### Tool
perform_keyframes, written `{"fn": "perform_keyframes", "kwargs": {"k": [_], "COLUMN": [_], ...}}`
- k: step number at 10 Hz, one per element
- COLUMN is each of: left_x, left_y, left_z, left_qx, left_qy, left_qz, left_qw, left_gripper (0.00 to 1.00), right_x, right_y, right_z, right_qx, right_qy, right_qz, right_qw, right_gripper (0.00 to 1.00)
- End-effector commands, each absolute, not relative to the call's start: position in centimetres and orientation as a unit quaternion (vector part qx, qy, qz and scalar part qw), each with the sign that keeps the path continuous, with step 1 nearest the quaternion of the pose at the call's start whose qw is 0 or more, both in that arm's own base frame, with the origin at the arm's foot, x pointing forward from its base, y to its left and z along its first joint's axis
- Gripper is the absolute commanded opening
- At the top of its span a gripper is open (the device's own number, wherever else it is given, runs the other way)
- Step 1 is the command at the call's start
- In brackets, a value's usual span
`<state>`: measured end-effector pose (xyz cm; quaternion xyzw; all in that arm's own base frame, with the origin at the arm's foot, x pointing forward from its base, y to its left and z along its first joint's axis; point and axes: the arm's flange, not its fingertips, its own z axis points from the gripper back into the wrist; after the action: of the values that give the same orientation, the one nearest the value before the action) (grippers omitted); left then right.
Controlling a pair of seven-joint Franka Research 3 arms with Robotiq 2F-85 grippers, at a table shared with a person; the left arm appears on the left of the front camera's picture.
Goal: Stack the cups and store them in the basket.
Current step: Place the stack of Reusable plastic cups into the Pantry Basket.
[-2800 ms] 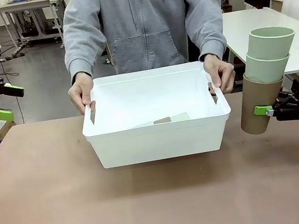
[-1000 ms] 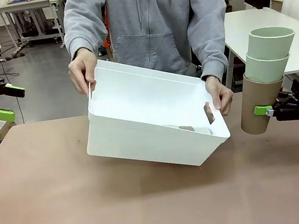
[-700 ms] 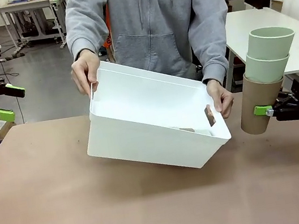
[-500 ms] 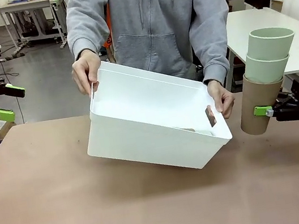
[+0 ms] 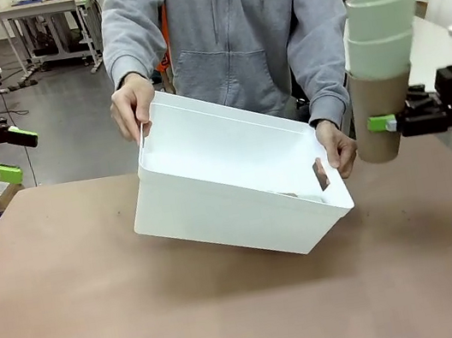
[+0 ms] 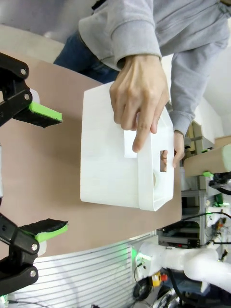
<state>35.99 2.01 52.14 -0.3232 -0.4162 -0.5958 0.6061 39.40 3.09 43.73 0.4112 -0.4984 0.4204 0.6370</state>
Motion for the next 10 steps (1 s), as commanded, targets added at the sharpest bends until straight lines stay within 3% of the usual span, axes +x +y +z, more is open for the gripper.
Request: {"fn": "perform_keyframes", "kwargs": {"k": [1,5,10], "left_x": [35.9,35.9,35.9], "left_y": [2.1,2.1,2.1], "left_z": [52.3,52.3,52.3], "left_qx": [-0.326,-0.326,-0.326], "left_qy": [-0.416,-0.416,-0.416], "left_qz": [-0.597,-0.597,-0.597], "left_qw": [0.604,0.604,0.604], "left_gripper": [1.00,1.00,1.00], "right_x": [39.8,41.0,43.0], "right_y": [8.0,16.3,22.0], "right_z": [47.5,50.3,47.7], "right_qx": [0.367,0.283,0.204], "right_qy": [-0.474,-0.428,-0.394], "right_qz": [0.436,0.484,0.501], "right_qw": [0.672,0.709,0.743], "right_gripper": [0.86,0.86,0.86]}}
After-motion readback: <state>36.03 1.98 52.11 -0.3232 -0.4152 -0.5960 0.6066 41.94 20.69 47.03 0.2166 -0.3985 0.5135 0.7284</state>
